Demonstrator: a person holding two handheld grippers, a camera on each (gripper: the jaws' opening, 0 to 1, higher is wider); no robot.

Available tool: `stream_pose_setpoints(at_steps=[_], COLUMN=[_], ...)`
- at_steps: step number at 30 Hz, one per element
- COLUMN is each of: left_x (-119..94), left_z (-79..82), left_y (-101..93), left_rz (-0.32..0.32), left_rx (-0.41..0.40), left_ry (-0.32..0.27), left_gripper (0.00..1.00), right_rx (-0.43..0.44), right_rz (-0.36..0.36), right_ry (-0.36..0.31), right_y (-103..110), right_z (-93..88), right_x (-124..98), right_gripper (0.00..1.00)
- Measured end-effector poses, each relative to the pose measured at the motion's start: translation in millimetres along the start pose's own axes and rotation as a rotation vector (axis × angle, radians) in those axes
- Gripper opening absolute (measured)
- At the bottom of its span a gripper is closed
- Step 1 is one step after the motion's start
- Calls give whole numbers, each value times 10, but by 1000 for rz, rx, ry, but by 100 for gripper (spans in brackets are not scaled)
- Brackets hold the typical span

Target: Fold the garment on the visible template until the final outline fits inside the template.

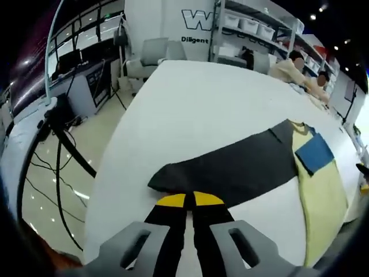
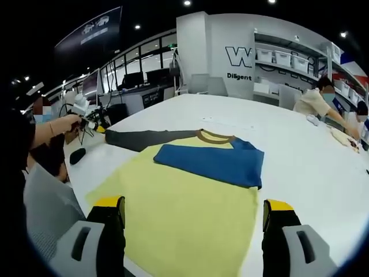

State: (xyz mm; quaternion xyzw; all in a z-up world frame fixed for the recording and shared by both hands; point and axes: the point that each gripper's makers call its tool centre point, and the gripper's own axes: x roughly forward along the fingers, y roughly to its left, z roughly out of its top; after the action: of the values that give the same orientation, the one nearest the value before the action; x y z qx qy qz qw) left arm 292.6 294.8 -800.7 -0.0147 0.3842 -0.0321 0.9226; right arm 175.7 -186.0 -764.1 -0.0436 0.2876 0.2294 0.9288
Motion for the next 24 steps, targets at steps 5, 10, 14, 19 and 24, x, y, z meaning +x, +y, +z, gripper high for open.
stream_pose_setpoints(at_steps=[5, 10, 14, 19, 24], left_x=[-34, -25, -28, -77, -76], left_z=[231, 414, 568, 818, 968], left_y=[-244, -471, -682, -984, -1243], left_rz=[-49, -99, -138, -208, -254], left_rx=[28, 44, 66, 81, 113], left_ry=[-18, -46, -76, -139, -151], left_gripper=[3, 3, 3, 3, 3], right_rx=[-4, -4, -6, -9, -8], right_rz=[4, 5, 7, 11, 9], right_ry=[5, 7, 7, 10, 7], right_y=[10, 4, 19, 31, 19], right_z=[-11, -27, -32, -33, -28], right_x=[8, 8, 1, 3, -1], right_gripper=[99, 99, 99, 99, 99])
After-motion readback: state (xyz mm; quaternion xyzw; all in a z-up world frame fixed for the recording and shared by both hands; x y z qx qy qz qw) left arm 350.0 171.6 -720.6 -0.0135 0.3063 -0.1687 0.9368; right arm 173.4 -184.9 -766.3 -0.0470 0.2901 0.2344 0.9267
